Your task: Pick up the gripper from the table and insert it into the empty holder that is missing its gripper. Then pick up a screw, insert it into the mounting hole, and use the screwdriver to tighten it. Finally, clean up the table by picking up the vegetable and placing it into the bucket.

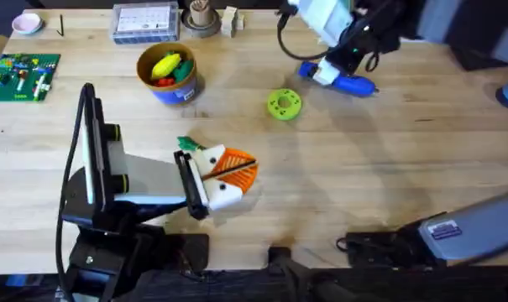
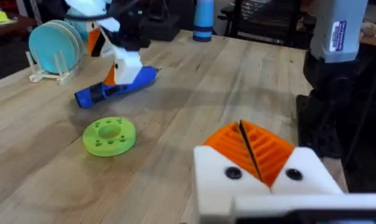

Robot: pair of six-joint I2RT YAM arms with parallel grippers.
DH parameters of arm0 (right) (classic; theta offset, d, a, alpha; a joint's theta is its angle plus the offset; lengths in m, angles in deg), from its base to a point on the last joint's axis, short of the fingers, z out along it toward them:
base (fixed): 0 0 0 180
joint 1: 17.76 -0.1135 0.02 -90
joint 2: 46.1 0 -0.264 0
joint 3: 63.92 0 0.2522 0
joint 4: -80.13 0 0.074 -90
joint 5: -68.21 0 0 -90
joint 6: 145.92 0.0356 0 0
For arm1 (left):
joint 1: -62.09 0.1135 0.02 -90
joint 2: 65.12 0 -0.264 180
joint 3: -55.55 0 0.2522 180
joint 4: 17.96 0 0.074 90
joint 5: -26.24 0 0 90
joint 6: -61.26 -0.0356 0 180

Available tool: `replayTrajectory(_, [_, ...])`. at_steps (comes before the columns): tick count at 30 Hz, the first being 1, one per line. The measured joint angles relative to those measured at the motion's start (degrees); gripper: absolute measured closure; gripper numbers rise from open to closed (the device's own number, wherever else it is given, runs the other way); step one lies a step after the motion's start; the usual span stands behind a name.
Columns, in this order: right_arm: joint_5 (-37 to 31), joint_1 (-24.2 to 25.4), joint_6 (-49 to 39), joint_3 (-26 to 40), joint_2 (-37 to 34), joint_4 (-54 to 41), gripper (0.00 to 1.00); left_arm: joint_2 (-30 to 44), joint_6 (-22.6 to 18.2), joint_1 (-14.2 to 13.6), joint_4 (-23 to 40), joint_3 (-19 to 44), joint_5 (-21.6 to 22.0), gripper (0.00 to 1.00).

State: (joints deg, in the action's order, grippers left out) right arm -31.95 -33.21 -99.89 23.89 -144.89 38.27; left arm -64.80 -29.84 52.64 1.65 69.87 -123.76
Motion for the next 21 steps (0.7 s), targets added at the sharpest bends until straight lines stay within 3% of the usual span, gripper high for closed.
replayTrajectory(5, [0.14, 0.74, 3.95, 0.0, 8.78, -2.11, 0.189, 0.0, 0.0, 0.0, 0.0, 0.0, 0.04, 0.143])
replayTrajectory(6, [0.14, 0.94, 4.83, 0.0, 10.52, -2.81, 0.189, 0.0, 0.21, 0.0, 0.0, 0.0, 0.02, 0.043])
replayTrajectory(9, [0.14, 1.59, 6.89, 0.0, 15.62, -4.74, 0.189, 0.0, 0.1, 0.0, 0.0, 0.0, 0.04, 0.008])
replayTrajectory(10, [0.15, 1.8, 7.44, 0.0, 17.36, -5.49, 0.189, -0.01, 0.21, 0.0, 0.0, 0.0, 0.04, 0.056])
replayTrajectory(12, [0.13, 2.04, 8.14, 0.0, 20.59, -6.78, 0.189, 0.0, 0.28, 0.0, 0.0, 0.0, 0.04, 0.346])
replayTrajectory(13, [0.16, 2.08, 8.71, 0.0, 24.75, -8.2, 0.189, 0.0, 0.26, 0.0, 0.0, 0.0, 0.06, 0.802])
replayTrajectory(14, [0.16, 2.08, 8.89, 0.0, 26.21, -8.58, 0.189, 0.0, -0.01, 0.0, -0.02, 0.0, 0.06, 0.954])
replayTrajectory(15, [0.16, 2.08, 9.03, 0.0, 27.4, -8.94, 0.189, -0.01, 0.08, 0.0, -0.02, 0.0, 0.06, 0.984])
replayTrajectory(16, [0.18, 2.08, 9.1, 0.0, 28.53, -9.27, 0.189, -0.02, 0.08, 0.0, -0.02, 0.0, 0.08, 0.952])
replayTrajectory(21, [0.33, 2.08, 9.3, 0.0, 33.16, -9.79, 0.189, 0.0, 0.04, 0.0, -0.02, 0.0, 0.13, 0.151])
